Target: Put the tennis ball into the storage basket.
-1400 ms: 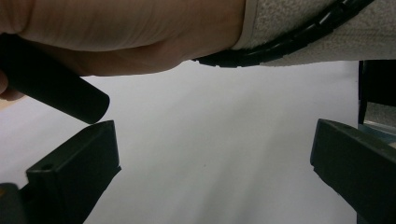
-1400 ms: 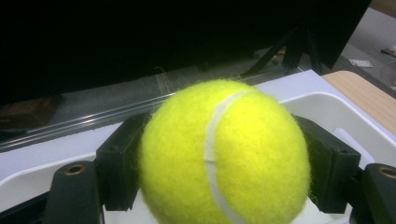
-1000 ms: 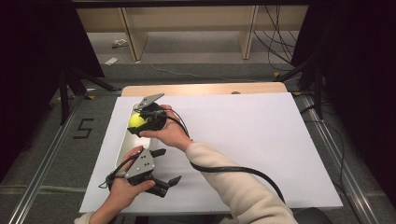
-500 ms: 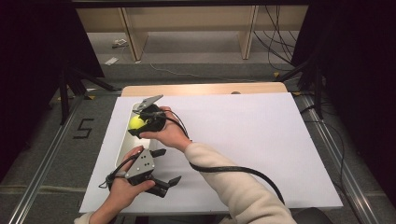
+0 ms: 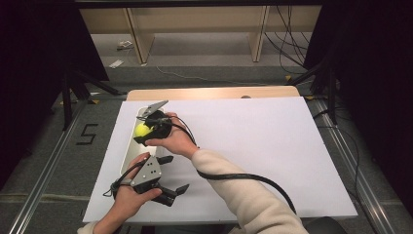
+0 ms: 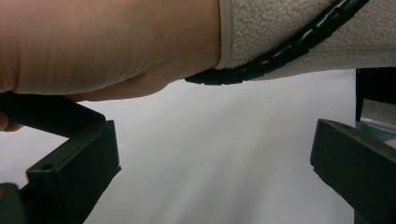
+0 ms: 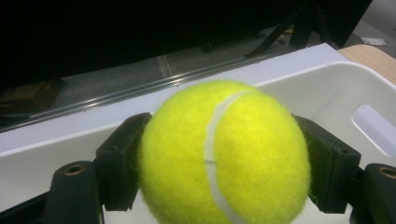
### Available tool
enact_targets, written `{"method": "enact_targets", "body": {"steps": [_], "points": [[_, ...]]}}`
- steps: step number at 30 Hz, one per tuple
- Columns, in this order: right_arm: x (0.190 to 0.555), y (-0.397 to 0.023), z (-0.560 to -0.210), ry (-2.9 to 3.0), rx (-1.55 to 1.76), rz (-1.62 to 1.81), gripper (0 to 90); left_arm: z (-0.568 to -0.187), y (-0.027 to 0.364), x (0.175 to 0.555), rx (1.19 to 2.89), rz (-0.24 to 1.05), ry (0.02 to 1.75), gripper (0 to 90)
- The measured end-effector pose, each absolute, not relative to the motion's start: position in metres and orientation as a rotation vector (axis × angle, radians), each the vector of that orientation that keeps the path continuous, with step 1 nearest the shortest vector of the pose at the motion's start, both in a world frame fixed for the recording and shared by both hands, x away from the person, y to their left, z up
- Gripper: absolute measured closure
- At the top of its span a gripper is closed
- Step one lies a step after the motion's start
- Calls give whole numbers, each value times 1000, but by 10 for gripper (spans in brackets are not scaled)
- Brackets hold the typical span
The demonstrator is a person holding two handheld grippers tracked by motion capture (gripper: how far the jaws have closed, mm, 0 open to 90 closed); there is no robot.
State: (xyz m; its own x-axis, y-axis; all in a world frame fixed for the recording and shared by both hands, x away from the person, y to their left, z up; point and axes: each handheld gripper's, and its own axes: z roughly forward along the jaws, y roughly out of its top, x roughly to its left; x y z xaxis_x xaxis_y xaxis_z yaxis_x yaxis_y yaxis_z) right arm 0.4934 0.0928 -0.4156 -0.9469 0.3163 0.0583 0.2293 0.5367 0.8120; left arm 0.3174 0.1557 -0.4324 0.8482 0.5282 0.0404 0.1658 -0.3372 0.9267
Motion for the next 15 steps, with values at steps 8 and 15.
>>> {"method": "enact_targets", "body": {"steps": [8,15], "points": [[495,95,-419,2679,473,1372,263,-433,156,317,1908,403,519,7],[495,97,-423,2696,470,1354,262,-433,156,318,1906,402,518,7]]}}
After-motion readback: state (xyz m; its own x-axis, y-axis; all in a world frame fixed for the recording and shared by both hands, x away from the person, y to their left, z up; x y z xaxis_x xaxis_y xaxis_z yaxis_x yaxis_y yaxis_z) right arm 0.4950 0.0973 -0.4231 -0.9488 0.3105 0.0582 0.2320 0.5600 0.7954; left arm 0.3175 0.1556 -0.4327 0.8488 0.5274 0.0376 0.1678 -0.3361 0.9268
